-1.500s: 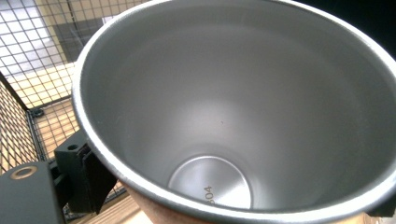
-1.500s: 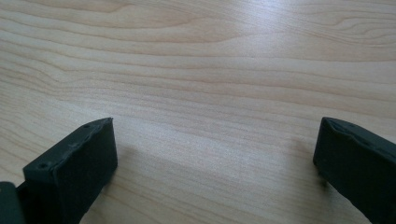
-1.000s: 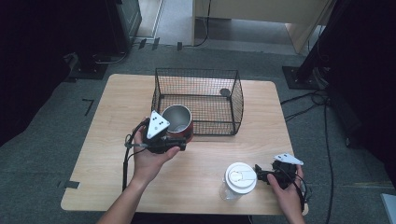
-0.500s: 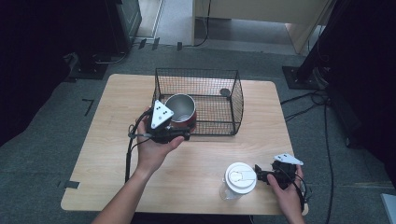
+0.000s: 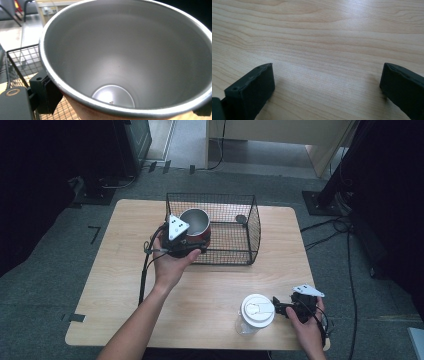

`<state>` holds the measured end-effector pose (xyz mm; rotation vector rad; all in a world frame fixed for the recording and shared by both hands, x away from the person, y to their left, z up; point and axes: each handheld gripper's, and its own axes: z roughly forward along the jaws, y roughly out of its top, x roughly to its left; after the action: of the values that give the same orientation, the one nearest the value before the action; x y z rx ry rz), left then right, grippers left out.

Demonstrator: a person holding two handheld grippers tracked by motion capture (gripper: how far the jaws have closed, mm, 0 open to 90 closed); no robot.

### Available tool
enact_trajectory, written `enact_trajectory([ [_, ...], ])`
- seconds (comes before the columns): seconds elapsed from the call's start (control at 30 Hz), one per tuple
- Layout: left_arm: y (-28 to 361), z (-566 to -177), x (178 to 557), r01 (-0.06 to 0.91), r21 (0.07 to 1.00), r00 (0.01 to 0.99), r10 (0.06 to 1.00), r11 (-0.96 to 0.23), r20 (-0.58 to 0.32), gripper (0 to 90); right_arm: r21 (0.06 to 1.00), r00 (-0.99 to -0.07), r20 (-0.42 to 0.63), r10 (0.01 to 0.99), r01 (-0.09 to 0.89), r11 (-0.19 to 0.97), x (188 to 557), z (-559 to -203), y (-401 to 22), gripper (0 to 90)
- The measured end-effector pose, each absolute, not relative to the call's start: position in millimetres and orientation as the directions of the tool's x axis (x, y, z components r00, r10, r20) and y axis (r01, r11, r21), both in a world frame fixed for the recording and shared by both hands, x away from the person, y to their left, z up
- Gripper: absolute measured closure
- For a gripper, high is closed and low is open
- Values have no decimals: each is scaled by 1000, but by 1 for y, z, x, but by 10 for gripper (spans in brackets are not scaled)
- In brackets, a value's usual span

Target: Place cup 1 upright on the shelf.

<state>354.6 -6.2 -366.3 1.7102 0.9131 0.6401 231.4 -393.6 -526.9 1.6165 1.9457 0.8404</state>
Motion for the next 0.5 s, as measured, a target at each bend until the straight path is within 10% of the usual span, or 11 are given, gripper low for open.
enact_trajectory([
  [0.5, -13, -392, 395, 314, 933, 476, 879, -174, 4, 81, 712, -194, 27, 981, 693, 117, 231, -527, -394, 0],
])
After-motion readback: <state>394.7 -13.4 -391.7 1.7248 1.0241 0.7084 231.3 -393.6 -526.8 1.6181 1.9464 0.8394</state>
